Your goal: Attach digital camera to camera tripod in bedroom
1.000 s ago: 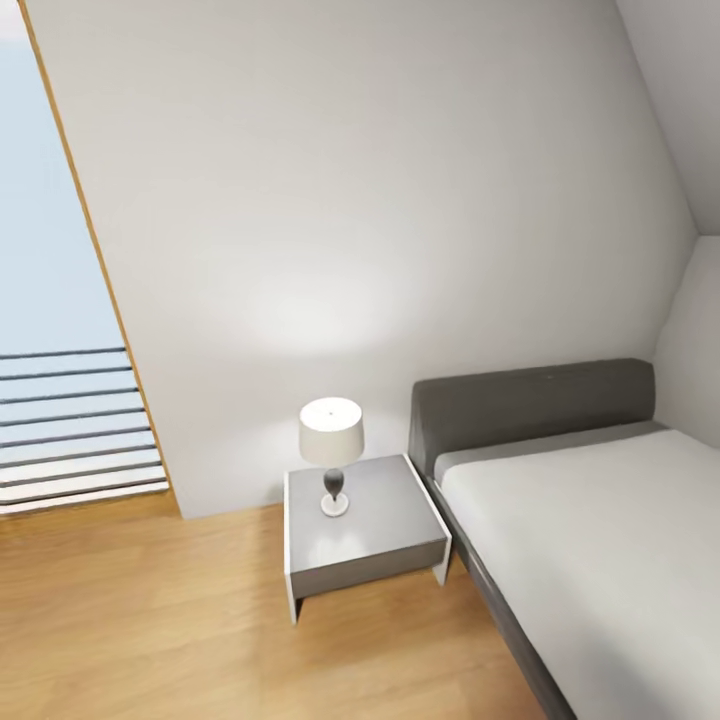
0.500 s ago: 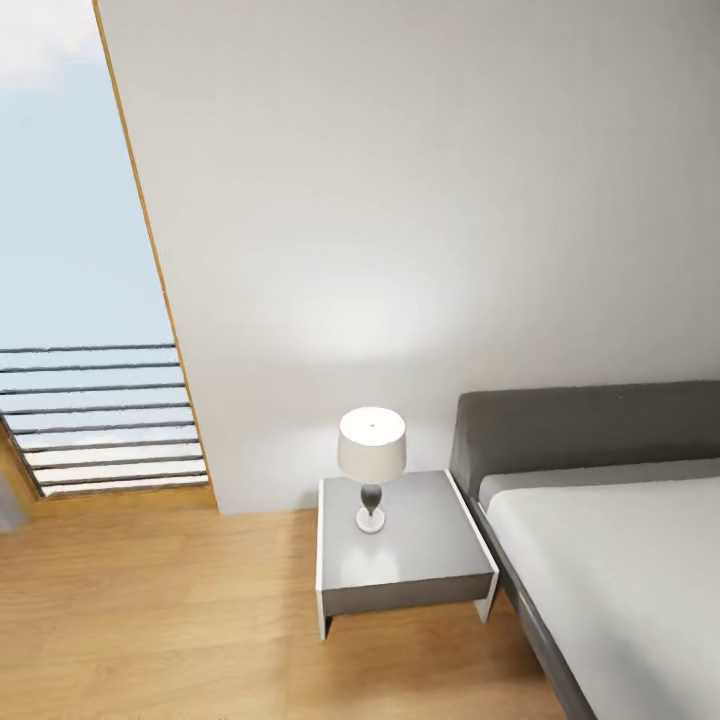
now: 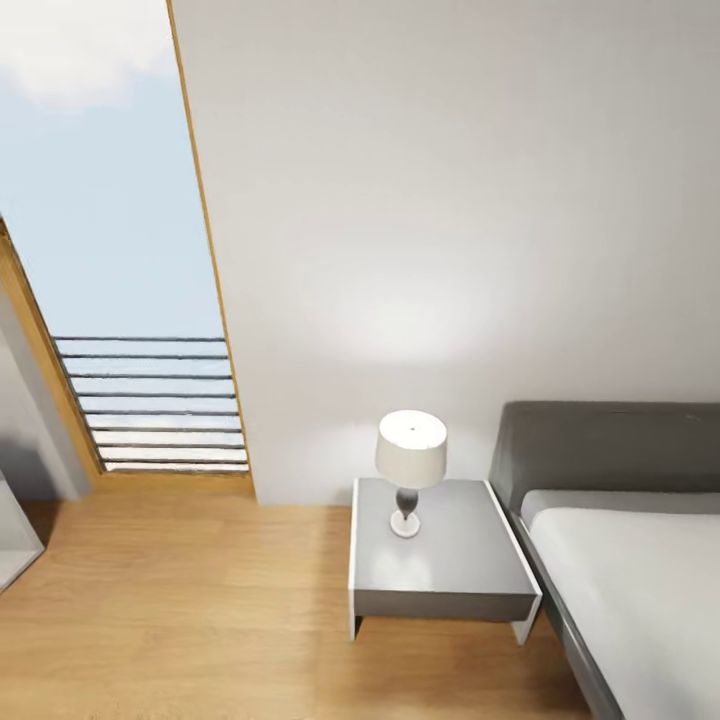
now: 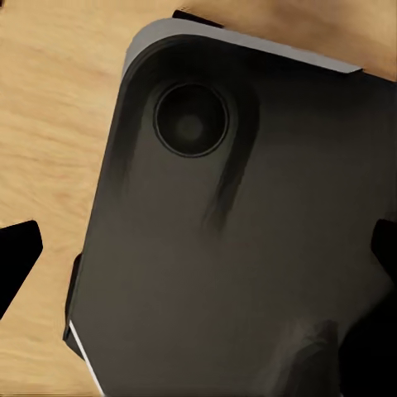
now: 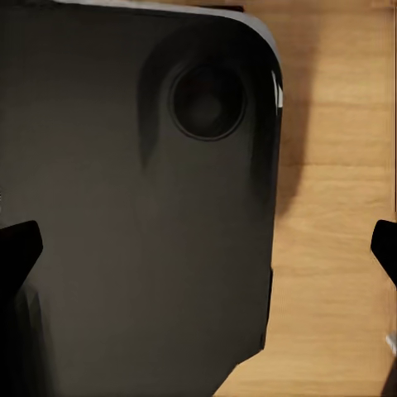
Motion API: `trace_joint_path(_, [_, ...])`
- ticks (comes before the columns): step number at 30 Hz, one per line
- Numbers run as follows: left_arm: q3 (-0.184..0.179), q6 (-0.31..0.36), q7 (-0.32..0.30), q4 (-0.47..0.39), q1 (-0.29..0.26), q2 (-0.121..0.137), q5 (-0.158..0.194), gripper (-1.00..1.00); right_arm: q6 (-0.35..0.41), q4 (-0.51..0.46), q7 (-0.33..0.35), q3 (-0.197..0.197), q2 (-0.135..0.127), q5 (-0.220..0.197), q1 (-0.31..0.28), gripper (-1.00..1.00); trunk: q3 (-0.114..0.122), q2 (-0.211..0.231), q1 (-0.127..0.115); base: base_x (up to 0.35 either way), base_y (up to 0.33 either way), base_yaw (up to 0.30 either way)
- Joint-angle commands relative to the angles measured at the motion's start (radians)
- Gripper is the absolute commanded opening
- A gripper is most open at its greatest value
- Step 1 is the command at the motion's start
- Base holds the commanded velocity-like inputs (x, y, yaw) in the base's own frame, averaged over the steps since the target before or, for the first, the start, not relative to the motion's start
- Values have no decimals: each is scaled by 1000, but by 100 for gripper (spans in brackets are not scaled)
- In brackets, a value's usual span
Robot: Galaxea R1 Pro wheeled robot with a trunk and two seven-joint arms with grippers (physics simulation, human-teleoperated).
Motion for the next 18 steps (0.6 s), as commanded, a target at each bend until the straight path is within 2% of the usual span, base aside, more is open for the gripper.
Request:
trace_joint_path(1, [2, -1, 0, -1, 0, 0, 5, 100, -4, -2, 0, 0, -1, 1, 0, 100, -1, 0, 0, 0, 0, 270])
trace_joint_path(7, [3, -1, 1, -2, 0, 0, 13, 100, -4, -21, 1, 2, -6, 0, 0, 100, -1, 0, 0, 0, 0, 270])
trace_joint_path(8, [3, -1, 2, -1, -1, 0, 15, 100, -4, -29, 2, 2, -18, 0, 0, 100, -1, 0, 0, 0, 0, 270])
trace_joint_path(11, [3, -1, 2, -1, 0, 0, 16, 100, -4, -32, 1, 3, -25, -1, 0, 100, -1, 0, 0, 0, 0, 270])
trace_joint_path(18, [2, -1, 1, -1, 0, 0, 16, 100, -5, -33, 0, 3, -29, -1, 0, 100, -1, 0, 0, 0, 0, 270])
